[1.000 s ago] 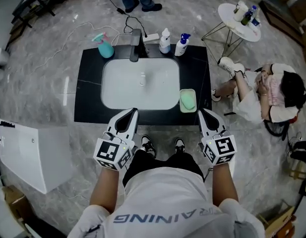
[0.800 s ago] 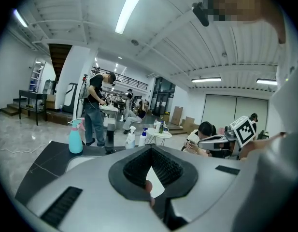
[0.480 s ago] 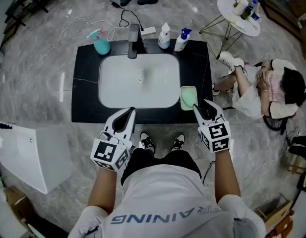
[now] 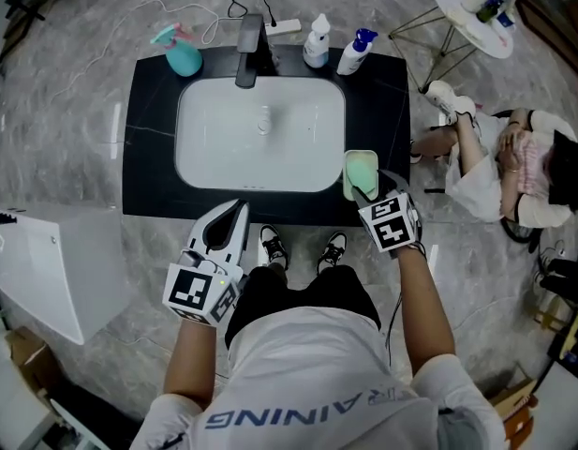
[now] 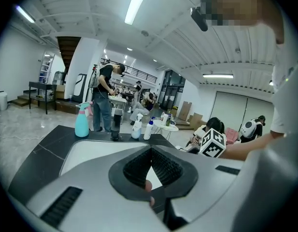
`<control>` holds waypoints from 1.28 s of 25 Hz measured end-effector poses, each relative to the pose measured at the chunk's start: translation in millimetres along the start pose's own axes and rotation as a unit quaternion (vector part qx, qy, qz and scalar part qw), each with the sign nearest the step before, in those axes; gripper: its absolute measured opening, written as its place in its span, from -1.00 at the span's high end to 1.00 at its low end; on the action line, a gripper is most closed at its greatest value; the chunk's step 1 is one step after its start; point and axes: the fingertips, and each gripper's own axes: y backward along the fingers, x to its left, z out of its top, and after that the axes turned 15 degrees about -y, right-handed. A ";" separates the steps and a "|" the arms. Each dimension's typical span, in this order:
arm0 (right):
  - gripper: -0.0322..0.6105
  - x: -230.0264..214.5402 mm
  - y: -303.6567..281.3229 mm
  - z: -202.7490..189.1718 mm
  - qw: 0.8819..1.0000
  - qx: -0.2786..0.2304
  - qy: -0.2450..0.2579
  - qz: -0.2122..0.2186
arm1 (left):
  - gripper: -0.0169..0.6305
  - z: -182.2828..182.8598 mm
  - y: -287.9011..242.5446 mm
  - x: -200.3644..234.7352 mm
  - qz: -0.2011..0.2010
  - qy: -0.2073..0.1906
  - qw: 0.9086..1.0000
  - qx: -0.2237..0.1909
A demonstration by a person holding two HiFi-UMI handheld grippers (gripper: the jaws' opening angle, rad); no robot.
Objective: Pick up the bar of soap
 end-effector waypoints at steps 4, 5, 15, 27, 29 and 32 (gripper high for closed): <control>0.09 -4.8 -24.3 -10.8 0.999 0.038 0.018 0.000 | 0.92 -11.1 -2.0 2.4 0.006 0.014 1.000 0.012; 0.09 -4.3 -27.7 -12.6 0.999 0.046 0.021 0.002 | 0.92 -13.4 -1.8 3.4 0.008 0.017 1.000 0.015; 0.08 -2.2 -50.9 -18.7 0.996 0.083 0.024 0.008 | 0.92 -26.3 -3.0 18.0 0.022 0.033 0.999 0.024; 0.08 -2.9 -19.4 6.4 1.000 -0.021 -0.008 -0.001 | 0.92 -20.5 -3.3 13.9 0.015 0.027 0.999 0.018; 0.08 0.1 -4.2 16.6 0.999 -0.050 -0.009 0.002 | 0.92 -14.2 -2.8 11.1 0.012 0.020 1.000 0.013; 0.08 3.4 22.4 34.0 0.995 -0.099 -0.009 0.006 | 0.92 -0.3 -3.2 7.3 0.007 0.009 1.000 0.003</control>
